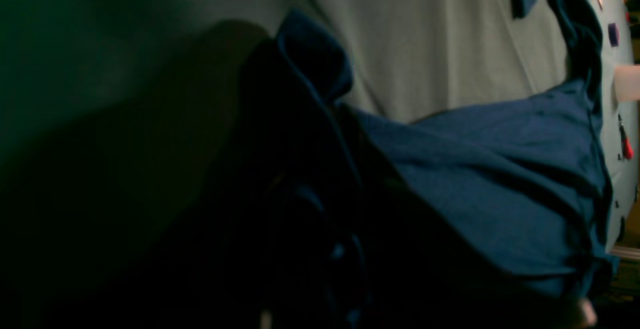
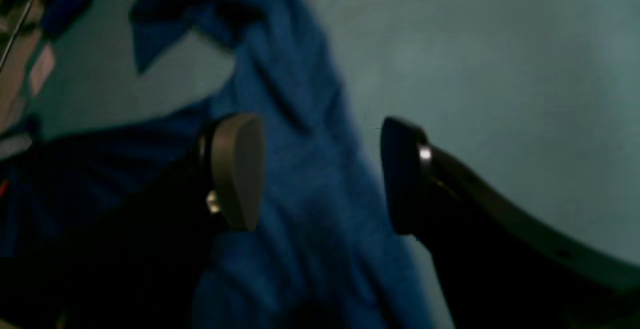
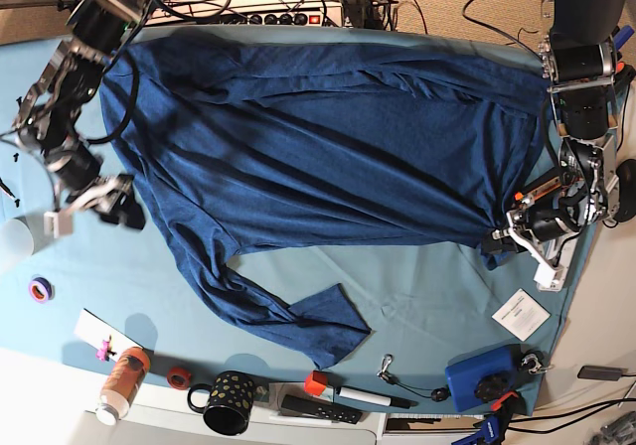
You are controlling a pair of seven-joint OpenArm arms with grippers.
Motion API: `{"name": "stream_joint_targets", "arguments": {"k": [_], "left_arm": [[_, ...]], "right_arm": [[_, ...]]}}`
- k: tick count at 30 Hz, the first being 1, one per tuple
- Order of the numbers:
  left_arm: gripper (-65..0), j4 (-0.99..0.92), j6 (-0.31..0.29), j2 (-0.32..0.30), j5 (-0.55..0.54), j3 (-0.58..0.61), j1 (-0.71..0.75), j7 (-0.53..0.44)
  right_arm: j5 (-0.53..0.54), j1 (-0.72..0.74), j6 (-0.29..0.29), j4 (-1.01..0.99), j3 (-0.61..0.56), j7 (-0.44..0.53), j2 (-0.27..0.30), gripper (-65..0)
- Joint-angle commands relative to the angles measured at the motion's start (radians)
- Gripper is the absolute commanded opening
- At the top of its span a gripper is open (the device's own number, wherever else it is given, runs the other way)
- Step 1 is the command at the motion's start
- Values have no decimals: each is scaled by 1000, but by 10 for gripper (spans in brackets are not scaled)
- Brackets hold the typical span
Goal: Layout the t-shirt on the table in an organized manner, then fold the t-shirt properly
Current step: 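Move the right gripper down along the shirt side toward the sleeve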
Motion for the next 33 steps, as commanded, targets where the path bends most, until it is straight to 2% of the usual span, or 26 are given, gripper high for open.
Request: {"name": "stream_joint_targets", "arguments": {"k": [1, 7, 13, 18, 25, 33], "left_arm": [[-650, 13, -9, -14, -19, -3, -27, -18], [-650, 13, -23, -14, -19, -3, -27, -19], [-650, 14, -23, -3, -18, -3, -27, -26], [-650, 13, -23, 41, -16, -3, -26, -25], [-650, 14, -23, 110, 39, -3, -24, -26], [-650, 13, -23, 124, 39, -3, -24, -26]], "right_arm": [[5, 33, 0, 8, 3, 35, 22, -287], [-15, 101, 2, -171, 2, 84, 22, -287], [-5, 155, 29, -385, 2, 122, 36, -287], [0, 156, 35, -391, 3, 124, 39, -287], [-1, 157, 35, -391, 3, 159, 82, -287], [-42, 199, 45, -441, 2, 187, 79, -287]]}}
